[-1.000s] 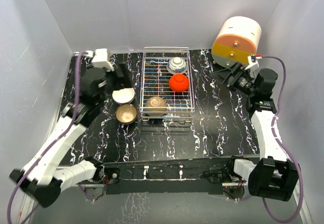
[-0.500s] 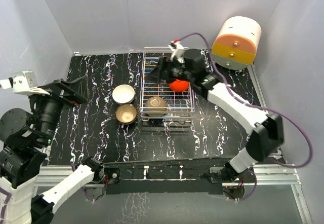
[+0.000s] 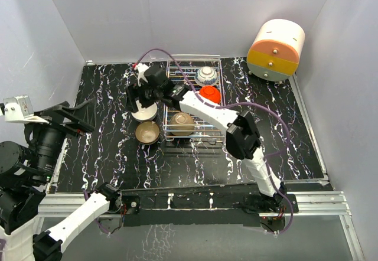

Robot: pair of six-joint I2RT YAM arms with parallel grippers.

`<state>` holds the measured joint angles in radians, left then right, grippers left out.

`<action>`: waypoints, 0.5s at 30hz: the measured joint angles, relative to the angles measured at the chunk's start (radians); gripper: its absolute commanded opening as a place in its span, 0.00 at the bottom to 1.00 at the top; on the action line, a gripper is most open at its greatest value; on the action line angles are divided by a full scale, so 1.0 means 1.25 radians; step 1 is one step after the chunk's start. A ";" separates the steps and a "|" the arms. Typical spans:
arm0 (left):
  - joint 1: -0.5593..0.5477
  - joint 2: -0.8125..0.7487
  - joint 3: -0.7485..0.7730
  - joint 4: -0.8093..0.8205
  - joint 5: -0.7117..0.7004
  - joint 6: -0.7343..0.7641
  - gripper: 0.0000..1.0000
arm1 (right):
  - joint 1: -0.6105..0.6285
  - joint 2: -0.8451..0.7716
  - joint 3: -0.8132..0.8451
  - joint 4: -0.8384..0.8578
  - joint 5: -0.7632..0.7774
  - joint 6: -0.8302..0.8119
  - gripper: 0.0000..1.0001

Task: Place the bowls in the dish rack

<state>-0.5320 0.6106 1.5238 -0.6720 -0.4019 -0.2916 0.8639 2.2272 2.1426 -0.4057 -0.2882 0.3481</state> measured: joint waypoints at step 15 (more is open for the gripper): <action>0.000 -0.036 -0.030 -0.053 0.029 -0.025 0.94 | 0.060 0.182 0.108 -0.044 0.156 -0.126 0.77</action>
<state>-0.5320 0.5659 1.4864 -0.7383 -0.3653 -0.3229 0.9386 2.4542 2.2776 -0.4610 -0.0933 0.1905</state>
